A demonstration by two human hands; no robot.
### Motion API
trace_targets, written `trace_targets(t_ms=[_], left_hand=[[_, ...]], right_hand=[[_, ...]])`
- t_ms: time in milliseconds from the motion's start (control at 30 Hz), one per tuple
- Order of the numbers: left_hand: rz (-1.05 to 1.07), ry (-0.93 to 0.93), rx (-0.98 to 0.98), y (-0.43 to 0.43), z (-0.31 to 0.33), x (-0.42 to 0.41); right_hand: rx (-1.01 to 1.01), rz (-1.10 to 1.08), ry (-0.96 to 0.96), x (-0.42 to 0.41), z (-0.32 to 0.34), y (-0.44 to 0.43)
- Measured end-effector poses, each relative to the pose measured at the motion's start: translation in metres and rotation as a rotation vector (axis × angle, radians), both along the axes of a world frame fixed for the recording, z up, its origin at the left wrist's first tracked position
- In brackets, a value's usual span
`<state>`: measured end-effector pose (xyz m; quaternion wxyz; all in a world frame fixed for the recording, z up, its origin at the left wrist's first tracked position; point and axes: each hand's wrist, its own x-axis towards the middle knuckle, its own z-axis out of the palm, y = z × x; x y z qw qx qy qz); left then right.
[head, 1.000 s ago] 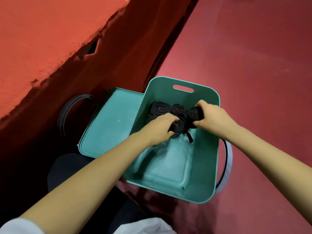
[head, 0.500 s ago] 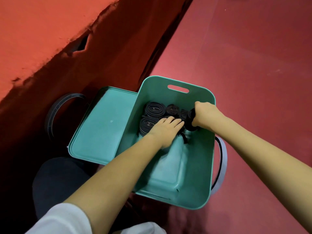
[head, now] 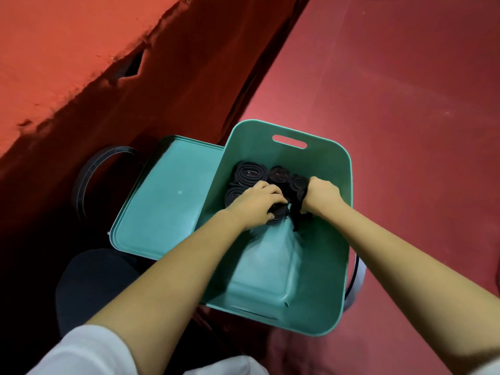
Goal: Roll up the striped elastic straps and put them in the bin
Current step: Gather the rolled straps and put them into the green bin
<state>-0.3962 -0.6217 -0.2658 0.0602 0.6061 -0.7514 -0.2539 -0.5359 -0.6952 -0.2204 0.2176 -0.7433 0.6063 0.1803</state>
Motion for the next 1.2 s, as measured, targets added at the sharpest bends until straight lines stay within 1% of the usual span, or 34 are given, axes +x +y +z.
trace_targets(t_ms=[167, 267, 400, 500, 600, 733, 800, 967, 1200], left_hand=[[0.052, 0.056, -0.004, 0.000, -0.005, 0.003], [0.064, 0.074, -0.004, 0.000, -0.005, 0.003], [0.071, 0.078, 0.000, -0.001, -0.005, 0.002], [0.063, 0.069, -0.002, -0.001, -0.003, 0.002], [0.070, 0.069, -0.007, -0.001, -0.002, 0.002], [0.084, 0.082, -0.002, -0.001, -0.003, 0.004], [0.081, 0.074, 0.000, -0.001, -0.003, 0.003], [0.045, 0.025, 0.020, -0.003, 0.000, 0.000], [0.037, -0.016, 0.014, 0.001, 0.024, 0.001]], right_hand=[[0.078, -0.121, -0.122, -0.005, -0.011, -0.004], [0.050, -0.127, -0.168, -0.009, -0.013, -0.006], [-0.109, -0.033, -0.117, -0.008, -0.020, 0.001], [-0.156, 0.018, -0.089, -0.010, -0.025, 0.004], [-0.149, 0.057, -0.041, -0.011, -0.028, 0.005], [0.010, 0.051, -0.006, -0.006, -0.020, -0.001], [0.050, 0.065, 0.027, -0.005, -0.017, -0.003], [-0.047, 0.156, 0.088, -0.004, -0.012, 0.005], [-0.142, 0.183, -0.004, 0.007, 0.023, 0.004]])
